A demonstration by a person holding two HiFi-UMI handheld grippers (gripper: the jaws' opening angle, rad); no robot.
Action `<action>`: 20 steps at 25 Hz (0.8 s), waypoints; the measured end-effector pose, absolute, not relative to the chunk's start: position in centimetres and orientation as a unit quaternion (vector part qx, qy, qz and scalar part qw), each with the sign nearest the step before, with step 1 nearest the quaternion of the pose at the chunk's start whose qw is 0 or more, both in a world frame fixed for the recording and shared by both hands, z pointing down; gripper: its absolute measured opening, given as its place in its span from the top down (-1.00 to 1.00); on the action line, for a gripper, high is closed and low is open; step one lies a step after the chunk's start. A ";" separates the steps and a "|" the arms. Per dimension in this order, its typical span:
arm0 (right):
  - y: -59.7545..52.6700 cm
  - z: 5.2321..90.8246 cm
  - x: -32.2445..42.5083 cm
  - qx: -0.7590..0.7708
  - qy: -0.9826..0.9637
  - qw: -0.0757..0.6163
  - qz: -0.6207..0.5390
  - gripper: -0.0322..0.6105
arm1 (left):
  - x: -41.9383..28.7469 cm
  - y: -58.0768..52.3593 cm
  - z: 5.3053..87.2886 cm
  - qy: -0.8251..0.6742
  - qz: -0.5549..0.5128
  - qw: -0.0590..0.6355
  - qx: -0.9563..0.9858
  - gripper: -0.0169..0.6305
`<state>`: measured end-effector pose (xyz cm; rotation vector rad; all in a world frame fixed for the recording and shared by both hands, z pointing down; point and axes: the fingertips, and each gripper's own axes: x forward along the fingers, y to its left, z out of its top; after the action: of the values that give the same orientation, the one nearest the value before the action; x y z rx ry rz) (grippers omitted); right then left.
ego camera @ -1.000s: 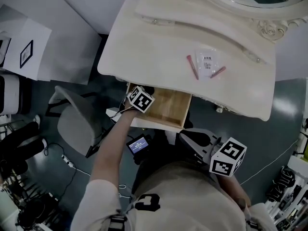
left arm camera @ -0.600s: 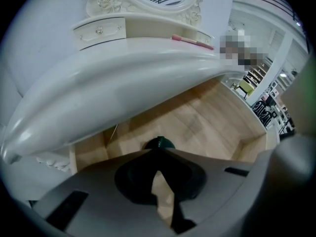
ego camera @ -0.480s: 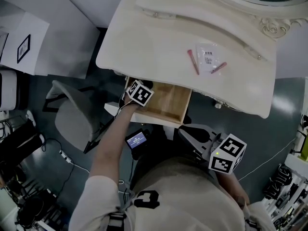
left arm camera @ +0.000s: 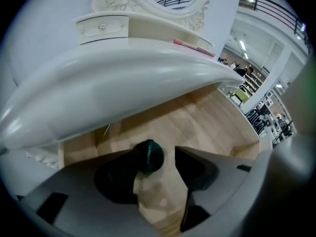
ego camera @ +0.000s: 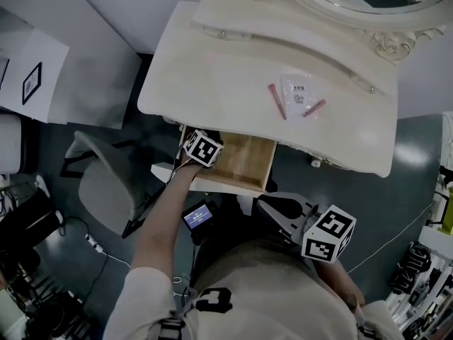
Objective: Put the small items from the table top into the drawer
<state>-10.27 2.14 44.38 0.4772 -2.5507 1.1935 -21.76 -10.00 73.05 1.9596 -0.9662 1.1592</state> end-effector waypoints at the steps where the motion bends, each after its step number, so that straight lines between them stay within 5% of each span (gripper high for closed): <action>1: 2.2 44.3 -10.4 0.164 -0.885 0.142 0.412 0.81 | -21.7 -9.9 72.9 -0.369 0.442 0.328 0.749 0.11; 20: 2.5 42.4 -11.8 0.178 -0.902 0.129 0.370 0.81 | -22.1 -9.3 67.3 -0.374 0.404 0.281 0.786 0.07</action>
<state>-11.80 2.50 42.38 0.5182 -2.6229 1.0762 -22.10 -9.27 67.35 2.1052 -1.0029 1.0828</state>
